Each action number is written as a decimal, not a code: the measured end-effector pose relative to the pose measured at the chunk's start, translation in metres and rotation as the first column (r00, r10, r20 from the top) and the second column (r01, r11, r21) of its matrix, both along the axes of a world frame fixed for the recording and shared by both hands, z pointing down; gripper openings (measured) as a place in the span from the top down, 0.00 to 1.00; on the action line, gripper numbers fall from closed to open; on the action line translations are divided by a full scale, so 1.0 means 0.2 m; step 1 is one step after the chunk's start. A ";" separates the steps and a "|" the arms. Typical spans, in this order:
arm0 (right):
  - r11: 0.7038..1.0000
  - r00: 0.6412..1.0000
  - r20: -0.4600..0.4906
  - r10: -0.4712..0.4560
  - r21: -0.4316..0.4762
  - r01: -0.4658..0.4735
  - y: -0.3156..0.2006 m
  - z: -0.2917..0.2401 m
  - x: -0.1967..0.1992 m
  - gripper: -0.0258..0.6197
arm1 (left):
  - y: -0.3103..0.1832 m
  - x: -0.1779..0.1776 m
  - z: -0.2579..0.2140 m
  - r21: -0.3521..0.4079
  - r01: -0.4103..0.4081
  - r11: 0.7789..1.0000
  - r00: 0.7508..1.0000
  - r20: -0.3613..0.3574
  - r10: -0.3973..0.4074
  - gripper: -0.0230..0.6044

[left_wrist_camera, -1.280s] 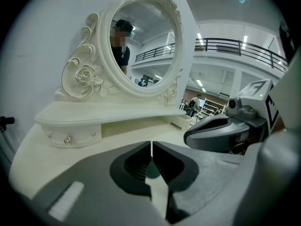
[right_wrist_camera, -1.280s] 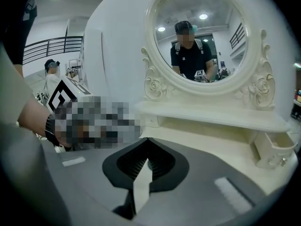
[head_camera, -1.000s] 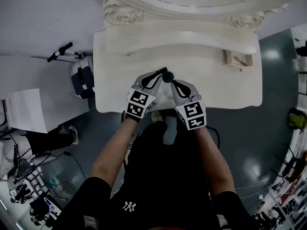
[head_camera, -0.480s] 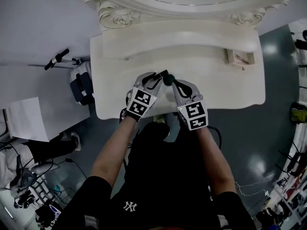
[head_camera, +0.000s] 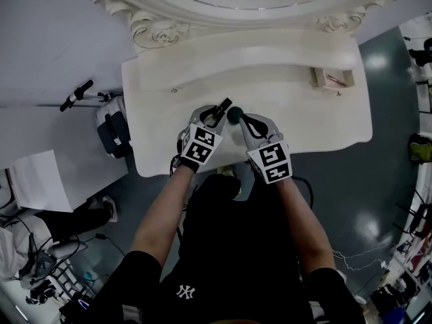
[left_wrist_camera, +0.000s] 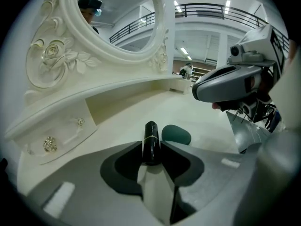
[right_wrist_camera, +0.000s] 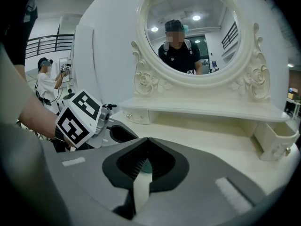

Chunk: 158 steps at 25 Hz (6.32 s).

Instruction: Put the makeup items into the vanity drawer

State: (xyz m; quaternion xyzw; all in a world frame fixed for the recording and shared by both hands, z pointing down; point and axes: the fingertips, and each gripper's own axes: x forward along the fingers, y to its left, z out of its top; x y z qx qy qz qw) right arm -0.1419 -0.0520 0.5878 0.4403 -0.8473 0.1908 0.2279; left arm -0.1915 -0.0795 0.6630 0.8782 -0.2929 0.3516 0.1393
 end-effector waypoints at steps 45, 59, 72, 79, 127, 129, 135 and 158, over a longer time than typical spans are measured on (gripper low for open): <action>0.977 0.977 0.068 0.204 0.049 -0.208 0.04 -0.40 0.73 0.92 | 0.05 0.75 -0.81 0.053 -0.034 0.998 0.962 -0.268 0.047 0.79; 0.949 0.950 0.067 0.304 0.062 -0.308 -0.04 -0.45 1.37 0.92 | -0.04 1.39 -0.83 0.050 -0.139 0.989 0.948 -0.282 0.147 0.79; 0.942 0.939 0.097 0.330 0.024 -0.333 -0.16 -0.34 1.76 0.92 | -0.19 1.84 -0.65 0.014 -0.194 0.981 0.957 -0.217 0.193 0.79; 0.947 0.942 0.106 0.319 -0.001 -0.321 -0.22 -0.28 1.83 0.92 | -0.25 1.96 -0.54 -0.013 -0.217 0.976 0.961 -0.176 0.211 0.79; 0.911 0.904 0.113 0.412 -0.034 -0.411 -0.16 -0.21 2.13 0.92 | -0.20 2.37 -0.53 -0.004 -0.261 0.965 0.926 -0.282 0.249 0.78; 0.912 0.905 0.115 0.409 -0.032 -0.408 -0.17 -0.22 2.12 0.92 | -0.21 2.37 -0.53 -0.004 -0.257 0.966 0.928 -0.279 0.246 0.78; 0.919 0.909 0.141 0.392 -0.022 -0.393 -0.21 -0.24 2.06 0.92 | -0.20 2.25 -0.56 0.000 -0.220 0.976 0.938 -0.276 0.211 0.80; 0.981 0.968 0.163 0.190 0.005 -0.193 -0.12 -0.30 1.12 0.92 | -0.01 1.24 -0.64 0.018 0.053 0.998 0.951 -0.305 -0.044 0.96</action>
